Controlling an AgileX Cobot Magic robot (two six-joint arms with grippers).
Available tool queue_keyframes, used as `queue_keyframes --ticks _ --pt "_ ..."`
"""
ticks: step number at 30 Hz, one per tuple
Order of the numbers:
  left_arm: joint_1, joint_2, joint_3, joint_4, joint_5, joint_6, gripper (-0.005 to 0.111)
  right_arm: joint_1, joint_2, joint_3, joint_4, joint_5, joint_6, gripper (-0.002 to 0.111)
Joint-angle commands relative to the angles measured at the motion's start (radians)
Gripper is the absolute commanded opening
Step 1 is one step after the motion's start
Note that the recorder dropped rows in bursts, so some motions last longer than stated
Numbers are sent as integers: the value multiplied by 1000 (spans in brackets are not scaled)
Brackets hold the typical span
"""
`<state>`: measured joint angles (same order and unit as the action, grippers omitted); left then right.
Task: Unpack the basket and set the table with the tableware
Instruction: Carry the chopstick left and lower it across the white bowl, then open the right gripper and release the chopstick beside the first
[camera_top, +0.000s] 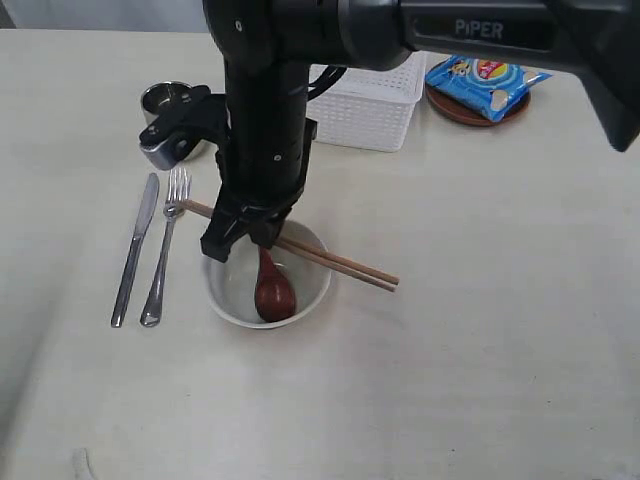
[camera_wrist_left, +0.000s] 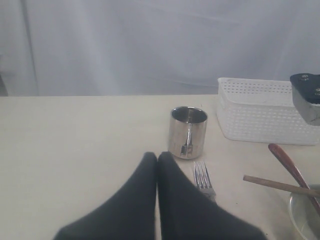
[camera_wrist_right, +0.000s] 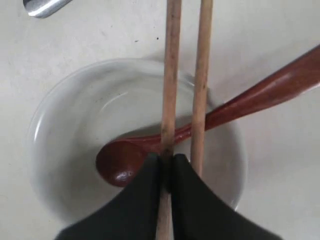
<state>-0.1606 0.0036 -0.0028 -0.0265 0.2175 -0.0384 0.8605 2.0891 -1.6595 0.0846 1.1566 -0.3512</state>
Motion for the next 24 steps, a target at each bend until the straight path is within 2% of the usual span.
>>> queue_keyframes --ticks 1,12,19,24 --pt "-1 -4 3 -4 -6 0 0 1 -2 -3 -7 -5 6 0" --pt "-1 -4 3 -4 -6 0 0 1 -2 -3 -7 -5 14 0" --pt "-1 -4 3 -4 -6 0 0 1 -2 -3 -20 -5 26 30" --pt "-1 -4 3 -4 -6 0 0 1 -2 -3 -54 -5 48 30"
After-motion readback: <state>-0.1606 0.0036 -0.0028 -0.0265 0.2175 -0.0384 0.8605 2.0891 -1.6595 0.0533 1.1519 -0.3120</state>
